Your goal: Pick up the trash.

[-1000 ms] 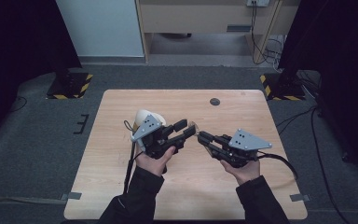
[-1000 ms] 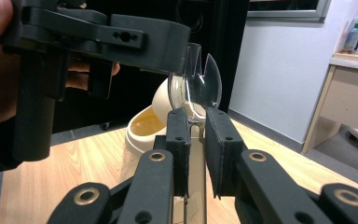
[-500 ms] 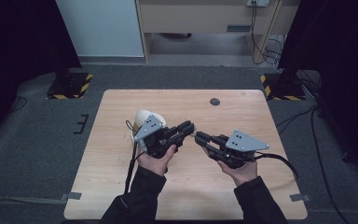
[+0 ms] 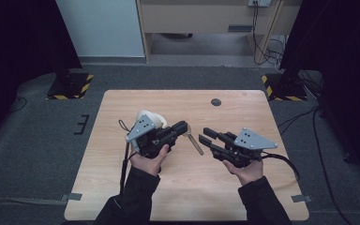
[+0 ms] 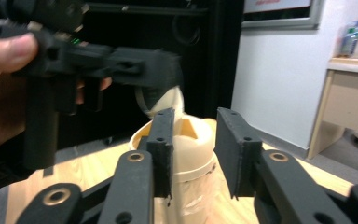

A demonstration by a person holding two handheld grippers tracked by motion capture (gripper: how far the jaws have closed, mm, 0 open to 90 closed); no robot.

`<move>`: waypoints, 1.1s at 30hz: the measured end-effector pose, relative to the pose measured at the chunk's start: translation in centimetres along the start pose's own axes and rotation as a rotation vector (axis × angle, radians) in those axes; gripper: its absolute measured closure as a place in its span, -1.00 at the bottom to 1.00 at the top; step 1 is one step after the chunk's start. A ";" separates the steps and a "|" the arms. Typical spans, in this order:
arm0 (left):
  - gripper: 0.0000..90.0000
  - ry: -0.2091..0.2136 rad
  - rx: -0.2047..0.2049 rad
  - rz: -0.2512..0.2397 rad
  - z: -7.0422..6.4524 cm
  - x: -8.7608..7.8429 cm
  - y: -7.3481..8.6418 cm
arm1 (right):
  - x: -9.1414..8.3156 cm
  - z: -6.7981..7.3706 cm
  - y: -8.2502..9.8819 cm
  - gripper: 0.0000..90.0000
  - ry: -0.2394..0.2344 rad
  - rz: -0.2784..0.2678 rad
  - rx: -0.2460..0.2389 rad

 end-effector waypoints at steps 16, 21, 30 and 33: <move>0.85 -0.129 0.061 -0.029 4.0 -7.8 -0.5 | -4.2 -6.0 2.4 -0.23 0.253 0.029 0.097; 0.85 -0.175 0.062 -0.035 5.4 -9.8 -0.4 | -6.1 -8.4 4.4 -0.33 0.351 0.061 0.164; 0.85 -0.220 0.059 -0.059 6.9 -11.3 -0.3 | -8.1 -11.0 7.2 -0.48 0.445 0.126 0.214; 0.85 -0.230 0.060 -0.067 7.3 -11.7 -0.4 | -8.1 -11.4 8.1 -0.51 0.457 0.160 0.222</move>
Point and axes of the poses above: each handheld gripper's, and its own axes: x roughly forward along the jaws, y roughly out of its underside, z roughly to its left, the point moved 2 cm from there along x, roughly forward along the jaws, and after that the axes turned 12 degrees about x, right-handed, at the moved point
